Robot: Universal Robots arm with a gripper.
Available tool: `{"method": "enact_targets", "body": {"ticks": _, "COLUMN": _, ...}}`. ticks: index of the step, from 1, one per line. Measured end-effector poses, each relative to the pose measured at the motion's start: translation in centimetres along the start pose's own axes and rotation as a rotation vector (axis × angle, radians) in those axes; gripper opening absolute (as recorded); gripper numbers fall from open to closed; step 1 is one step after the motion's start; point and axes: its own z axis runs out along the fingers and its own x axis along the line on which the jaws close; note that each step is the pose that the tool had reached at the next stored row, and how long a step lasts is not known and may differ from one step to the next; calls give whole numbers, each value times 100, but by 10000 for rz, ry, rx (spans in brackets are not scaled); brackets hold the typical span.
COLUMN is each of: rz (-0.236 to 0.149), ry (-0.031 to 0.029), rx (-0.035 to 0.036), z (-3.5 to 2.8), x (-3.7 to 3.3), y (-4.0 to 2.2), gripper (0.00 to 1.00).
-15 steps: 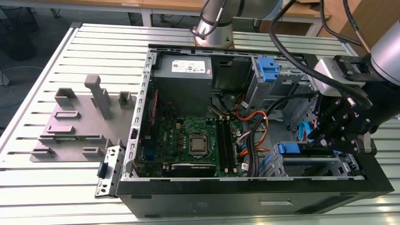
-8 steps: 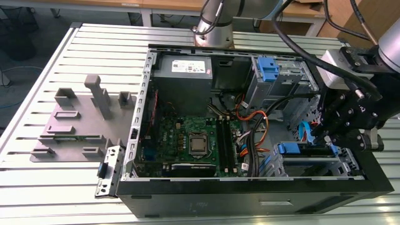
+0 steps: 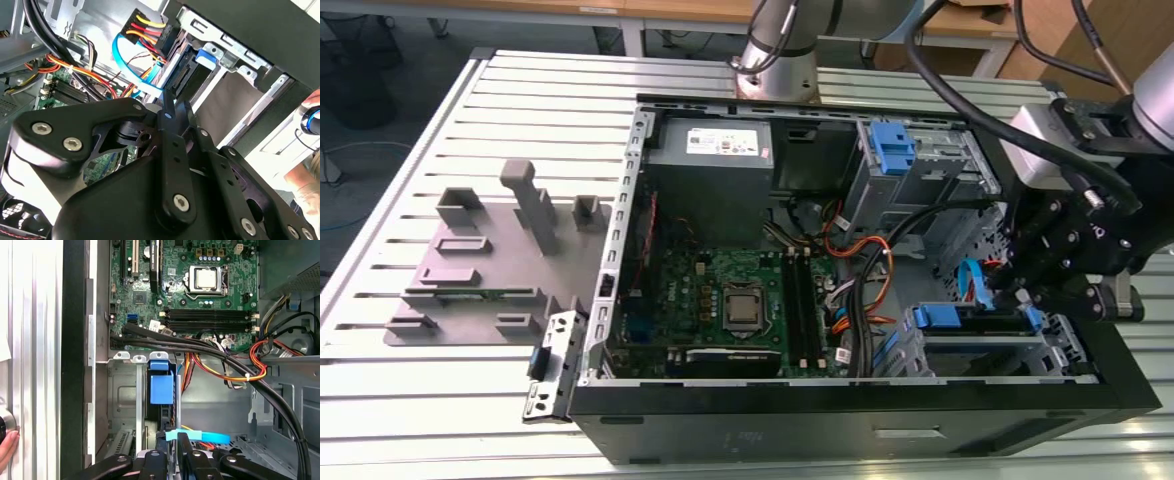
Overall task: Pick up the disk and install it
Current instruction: 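Insert the first disk wire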
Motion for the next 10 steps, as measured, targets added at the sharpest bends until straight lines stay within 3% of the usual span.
{"method": "enact_targets", "body": {"ticks": 5, "rz": 0, "ry": -3, "rx": 0, "z": 1, "x": -7, "y": -65, "gripper": 24}}
{"method": "enact_targets", "body": {"ticks": 10, "rz": 1, "ry": -4, "rx": 0, "z": -16, "x": -7, "y": -66, "gripper": 24}}
